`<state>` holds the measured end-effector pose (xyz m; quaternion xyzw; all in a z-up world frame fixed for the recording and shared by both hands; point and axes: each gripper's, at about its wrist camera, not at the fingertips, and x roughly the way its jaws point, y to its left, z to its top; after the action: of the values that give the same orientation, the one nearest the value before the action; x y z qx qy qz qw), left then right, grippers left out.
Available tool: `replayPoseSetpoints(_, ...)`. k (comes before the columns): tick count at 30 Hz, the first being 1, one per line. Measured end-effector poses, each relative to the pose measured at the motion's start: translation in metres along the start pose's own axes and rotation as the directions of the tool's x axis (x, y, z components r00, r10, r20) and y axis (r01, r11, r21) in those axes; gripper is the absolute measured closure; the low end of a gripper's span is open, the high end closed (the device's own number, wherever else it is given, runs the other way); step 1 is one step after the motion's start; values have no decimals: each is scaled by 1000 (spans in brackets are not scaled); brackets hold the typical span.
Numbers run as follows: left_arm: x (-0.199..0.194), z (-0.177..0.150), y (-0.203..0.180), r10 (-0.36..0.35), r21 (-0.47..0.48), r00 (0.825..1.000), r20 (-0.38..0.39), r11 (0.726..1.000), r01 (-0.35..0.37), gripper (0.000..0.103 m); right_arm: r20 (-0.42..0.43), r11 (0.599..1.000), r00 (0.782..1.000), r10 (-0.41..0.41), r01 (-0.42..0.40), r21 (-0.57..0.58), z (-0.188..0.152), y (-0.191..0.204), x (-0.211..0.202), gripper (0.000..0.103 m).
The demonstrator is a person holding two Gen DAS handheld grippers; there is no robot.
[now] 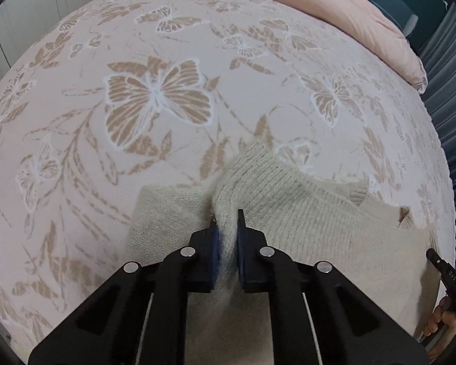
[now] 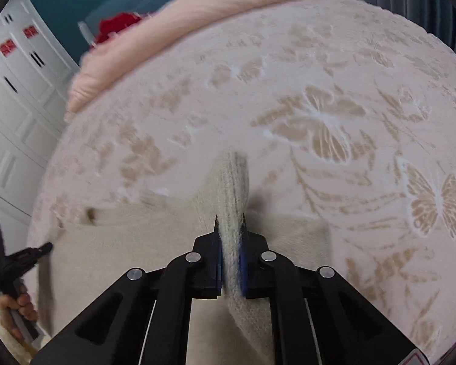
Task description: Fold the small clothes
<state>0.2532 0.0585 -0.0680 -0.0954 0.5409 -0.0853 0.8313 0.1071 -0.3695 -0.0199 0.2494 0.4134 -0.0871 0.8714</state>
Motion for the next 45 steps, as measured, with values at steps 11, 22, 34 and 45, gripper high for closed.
replayPoseSetpoints(11, 10, 1, 6, 83, 24, 996, -22, 996, -83, 85, -12, 988, 994, -105, 106, 109, -6, -37, -4, 82)
replayPoseSetpoints(22, -85, -121, 92, -107, -330, 994, 23, 938, 108, 33, -111, 972, 988, 108, -128, -196, -105, 123, -36, 93)
replayPoseSetpoints(34, -53, -151, 92, -200, -504, 979, 28, 843, 186, 21, -270, 988, 953, 139, -150, -24, -149, 142, 57, 102)
replayPoseSetpoints(45, -115, -108, 14, -345, -193, 932, 112, 912, 361, 86, -220, 982, 965, 145, -167, -85, -151, 144, 54, 103)
